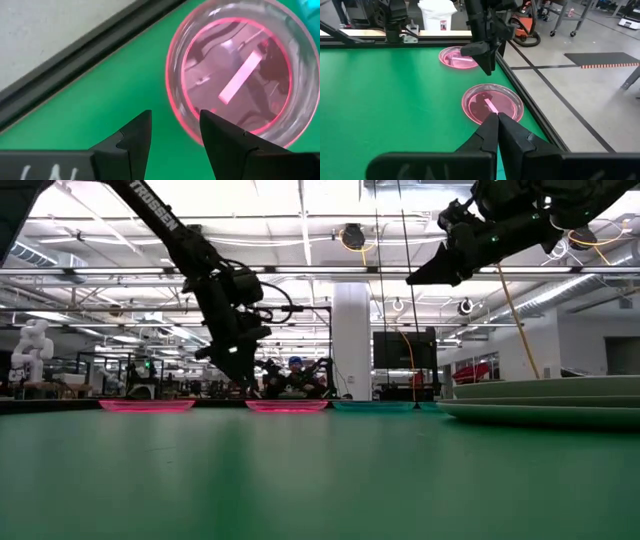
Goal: Stack plastic plates
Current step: Stack the right pink plate on top of the white plate
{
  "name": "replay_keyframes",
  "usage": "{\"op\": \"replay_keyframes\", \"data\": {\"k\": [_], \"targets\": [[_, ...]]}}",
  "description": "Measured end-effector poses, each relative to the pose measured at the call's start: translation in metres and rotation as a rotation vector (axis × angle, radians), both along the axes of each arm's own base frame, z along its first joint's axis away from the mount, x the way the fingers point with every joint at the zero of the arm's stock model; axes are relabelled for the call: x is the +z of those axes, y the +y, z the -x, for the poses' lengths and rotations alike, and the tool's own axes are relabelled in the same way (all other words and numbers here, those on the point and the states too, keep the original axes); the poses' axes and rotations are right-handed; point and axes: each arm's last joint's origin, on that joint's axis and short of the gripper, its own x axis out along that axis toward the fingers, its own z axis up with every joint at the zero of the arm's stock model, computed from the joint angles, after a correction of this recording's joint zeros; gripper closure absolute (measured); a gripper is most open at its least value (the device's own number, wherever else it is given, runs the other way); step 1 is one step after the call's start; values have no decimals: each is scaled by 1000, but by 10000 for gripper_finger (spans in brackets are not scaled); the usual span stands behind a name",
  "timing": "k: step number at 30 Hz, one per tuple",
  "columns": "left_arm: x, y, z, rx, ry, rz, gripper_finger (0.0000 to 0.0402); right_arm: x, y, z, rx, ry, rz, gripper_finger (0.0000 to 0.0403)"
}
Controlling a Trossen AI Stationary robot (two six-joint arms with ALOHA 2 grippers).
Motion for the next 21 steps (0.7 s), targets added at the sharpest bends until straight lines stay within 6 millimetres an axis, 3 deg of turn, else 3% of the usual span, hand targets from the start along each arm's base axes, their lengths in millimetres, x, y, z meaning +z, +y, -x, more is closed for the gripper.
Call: {"op": "replay_keyframes", "data": {"k": [9, 21], "targets": [[-23, 4, -7, -2, 21, 30, 229, 0, 0, 0, 1, 1, 4, 399], [-25, 3, -13, -4, 13, 8, 229, 0, 0, 0, 1, 1, 4, 399]]}}
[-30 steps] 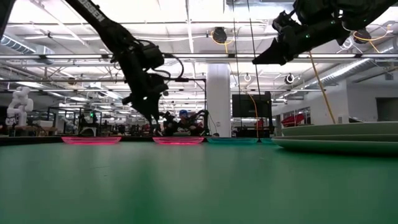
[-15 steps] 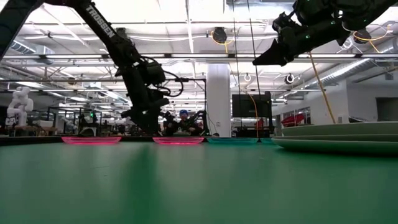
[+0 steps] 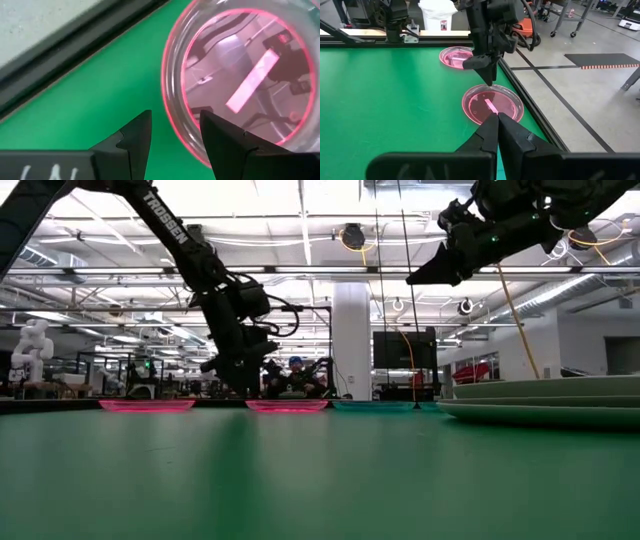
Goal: Stack plastic plates
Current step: Stack the right pink plate on top of the white plate
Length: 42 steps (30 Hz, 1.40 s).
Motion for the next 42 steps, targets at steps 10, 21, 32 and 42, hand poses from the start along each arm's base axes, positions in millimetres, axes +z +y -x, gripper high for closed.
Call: {"op": "replay_keyframes", "data": {"k": [10, 21, 32, 42], "targets": [[-11, 1, -4, 7, 15, -8, 229, 0, 0, 0, 0, 0, 0, 399], [-14, 1, -7, 2, 13, -14, 229, 0, 0, 0, 2, 1, 3, 399], [-13, 0, -10, -11, 7, -28, 229, 0, 0, 0, 2, 2, 7, 399], [-13, 0, -10, -11, 7, -28, 301, 0, 0, 0, 2, 2, 7, 399]]}}
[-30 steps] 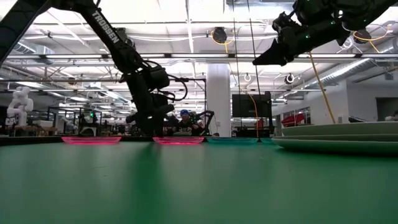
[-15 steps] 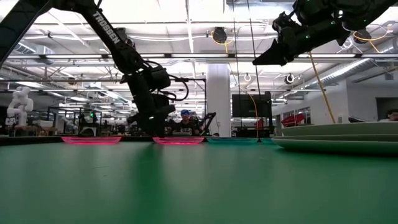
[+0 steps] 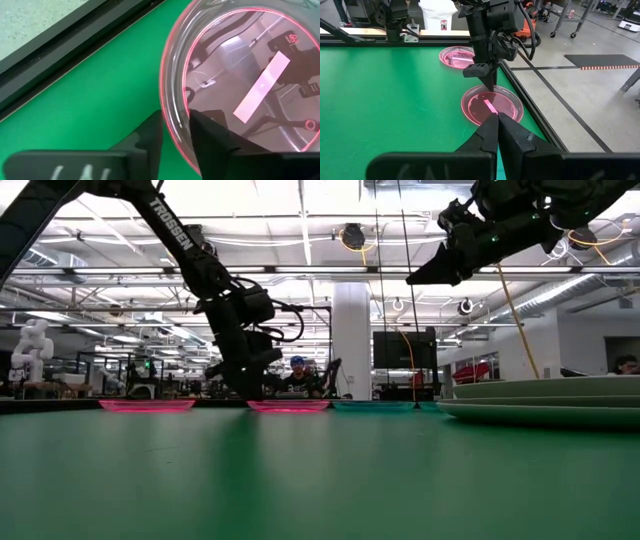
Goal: Stack plastic plates
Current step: Stack the right pink plate on top of the white plate
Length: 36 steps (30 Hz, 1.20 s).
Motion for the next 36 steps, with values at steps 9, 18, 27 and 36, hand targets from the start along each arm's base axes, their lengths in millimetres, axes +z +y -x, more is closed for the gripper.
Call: {"op": "replay_keyframes", "data": {"k": [9, 18, 27, 36], "targets": [[0, 0, 0, 11, 3, -2, 360, 0, 0, 0, 1, 1, 3, 399], [6, -1, 1, 3, -5, -15, 376, 0, 0, 0, -7, -6, -20, 399], [36, -17, -5, -51, -48, -77, 377, -2, -1, -3, -24, -24, -84, 399], [62, -55, -13, -138, 66, -208, 377, -27, -12, -34, -6, -29, -146, 401]]}}
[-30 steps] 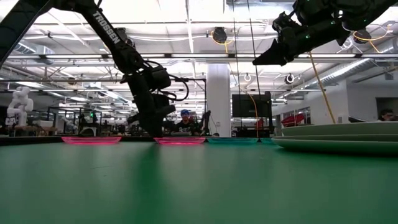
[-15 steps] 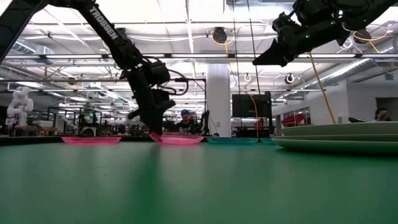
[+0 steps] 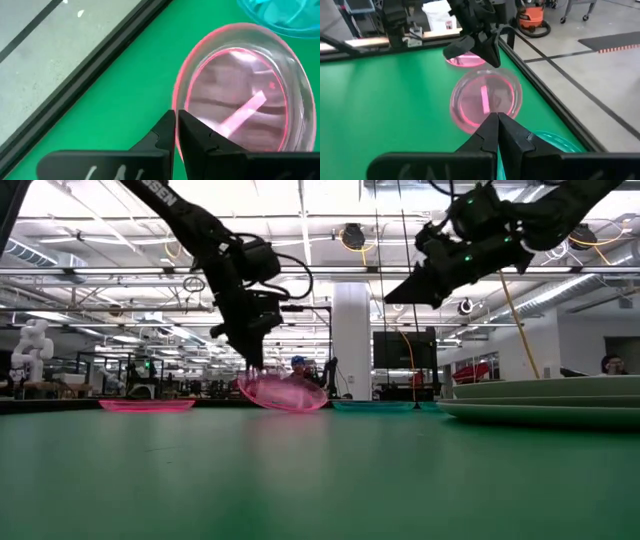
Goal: Stack plastic plates
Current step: Stack the right pink plate on top of the white plate
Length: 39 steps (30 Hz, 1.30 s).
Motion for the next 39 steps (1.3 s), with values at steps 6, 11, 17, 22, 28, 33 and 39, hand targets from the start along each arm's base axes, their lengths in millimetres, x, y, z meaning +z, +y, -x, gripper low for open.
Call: {"op": "replay_keyframes", "data": {"k": [6, 11, 17, 22, 28, 33, 39], "targets": [[8, -15, -6, -59, -6, -23, 377, -5, -3, -30, 38, 16, -54, 402], [5, -23, -8, -121, 44, -19, 376, -12, -2, -50, 62, 86, -124, 402], [4, -37, -12, -263, 71, 1, 376, -15, -5, -63, 18, 102, -208, 402], [-13, -55, -13, -301, 71, 45, 379, -20, -4, -73, -60, 193, -249, 402], [-30, -76, -9, -369, 27, 12, 396, -10, -5, -87, -170, 198, -443, 403], [-32, -70, -7, -397, -19, -51, 395, -16, 3, -103, -204, 201, -569, 403], [-41, -61, 3, -404, 14, -65, 395, -48, 10, -117, -296, 269, -714, 386]]}}
